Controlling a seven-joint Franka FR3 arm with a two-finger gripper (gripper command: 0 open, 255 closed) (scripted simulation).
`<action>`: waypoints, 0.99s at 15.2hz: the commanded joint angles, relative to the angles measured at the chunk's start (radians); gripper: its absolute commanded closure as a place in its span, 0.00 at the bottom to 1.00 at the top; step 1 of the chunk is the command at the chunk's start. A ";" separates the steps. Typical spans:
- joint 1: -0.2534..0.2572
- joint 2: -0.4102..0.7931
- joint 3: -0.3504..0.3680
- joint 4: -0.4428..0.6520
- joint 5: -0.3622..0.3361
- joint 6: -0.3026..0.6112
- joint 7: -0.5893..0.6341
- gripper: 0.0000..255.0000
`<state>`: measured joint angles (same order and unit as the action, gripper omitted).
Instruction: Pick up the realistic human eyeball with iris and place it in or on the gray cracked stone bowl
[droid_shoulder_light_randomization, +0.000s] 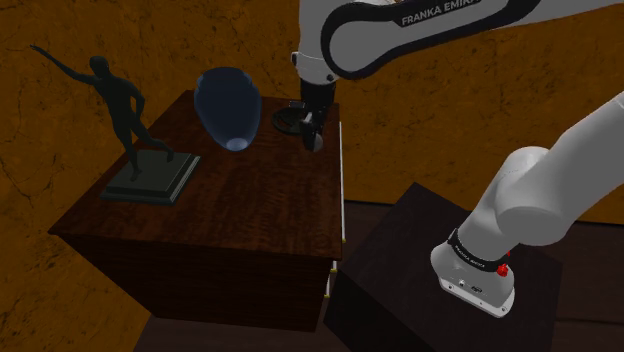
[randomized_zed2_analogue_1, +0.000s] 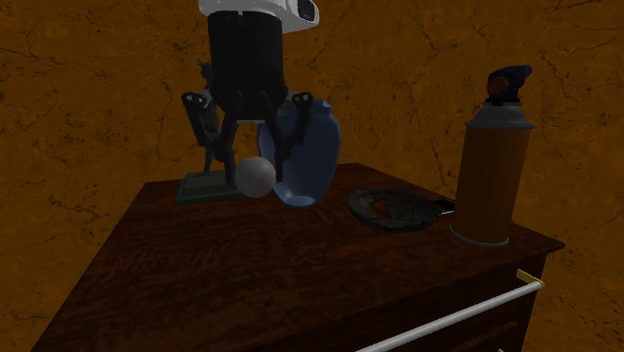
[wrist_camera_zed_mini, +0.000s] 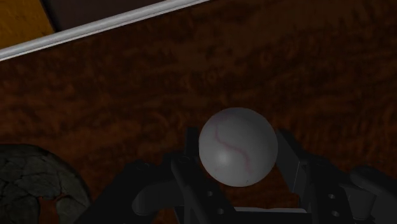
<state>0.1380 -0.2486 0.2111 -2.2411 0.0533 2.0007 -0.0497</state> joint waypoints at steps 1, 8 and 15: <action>-0.021 0.055 -0.022 0.057 -0.018 -0.003 -0.033 1.00; -0.082 0.231 -0.088 0.257 -0.055 -0.030 -0.142 1.00; -0.135 0.436 -0.138 0.522 -0.071 -0.091 -0.241 1.00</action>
<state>0.0092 0.1484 0.0785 -1.7663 -0.0155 1.9183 -0.2782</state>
